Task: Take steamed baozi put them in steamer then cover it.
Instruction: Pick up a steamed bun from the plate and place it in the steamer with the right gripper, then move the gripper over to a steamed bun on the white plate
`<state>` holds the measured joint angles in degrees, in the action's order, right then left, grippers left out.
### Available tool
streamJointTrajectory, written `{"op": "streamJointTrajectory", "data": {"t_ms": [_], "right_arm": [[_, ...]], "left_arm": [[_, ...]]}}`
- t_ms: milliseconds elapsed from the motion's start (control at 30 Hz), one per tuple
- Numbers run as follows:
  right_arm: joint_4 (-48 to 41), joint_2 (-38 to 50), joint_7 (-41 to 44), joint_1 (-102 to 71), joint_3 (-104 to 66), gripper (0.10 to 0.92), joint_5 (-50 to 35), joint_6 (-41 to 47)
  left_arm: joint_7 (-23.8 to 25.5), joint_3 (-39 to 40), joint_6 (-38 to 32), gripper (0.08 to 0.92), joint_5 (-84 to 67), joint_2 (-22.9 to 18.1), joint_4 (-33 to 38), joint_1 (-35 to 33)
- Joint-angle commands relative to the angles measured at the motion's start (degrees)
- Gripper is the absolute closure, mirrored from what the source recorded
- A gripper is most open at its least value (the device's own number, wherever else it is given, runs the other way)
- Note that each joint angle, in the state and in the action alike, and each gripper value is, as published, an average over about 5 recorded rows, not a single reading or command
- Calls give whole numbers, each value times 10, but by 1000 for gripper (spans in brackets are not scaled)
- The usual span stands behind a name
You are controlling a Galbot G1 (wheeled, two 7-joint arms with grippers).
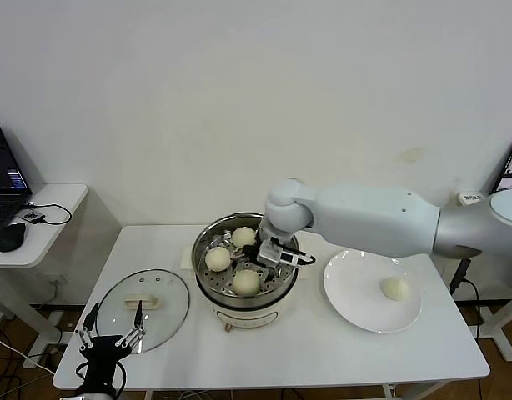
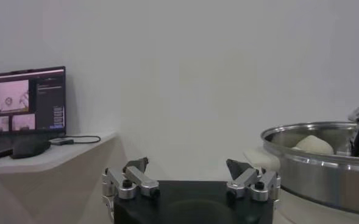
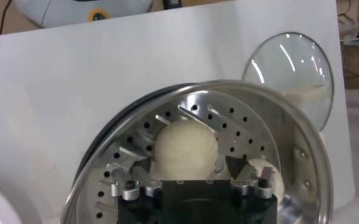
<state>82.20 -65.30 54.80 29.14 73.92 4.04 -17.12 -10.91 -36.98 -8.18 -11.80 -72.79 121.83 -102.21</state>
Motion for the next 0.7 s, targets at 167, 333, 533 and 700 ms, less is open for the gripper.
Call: {"op": "streamJointTrajectory", "data": {"t_ms": [167,333,533,700], "right_arm": [[8,80,2,28,-58,202,-43,63],[40,162,13,36,-82,203,-111,165],[93,297,34,10,-105,202,-126,268],[105,390,47,-47,-119,203,-80,280]], "left_arm": [[0,-4,2,177,-3,6,-1,6],[1,-9,6,177,-5,13,2,11],[3,-9,10,177,-5,20,2,15],[3,-5,11,177,-5,25,-2,19]]}}
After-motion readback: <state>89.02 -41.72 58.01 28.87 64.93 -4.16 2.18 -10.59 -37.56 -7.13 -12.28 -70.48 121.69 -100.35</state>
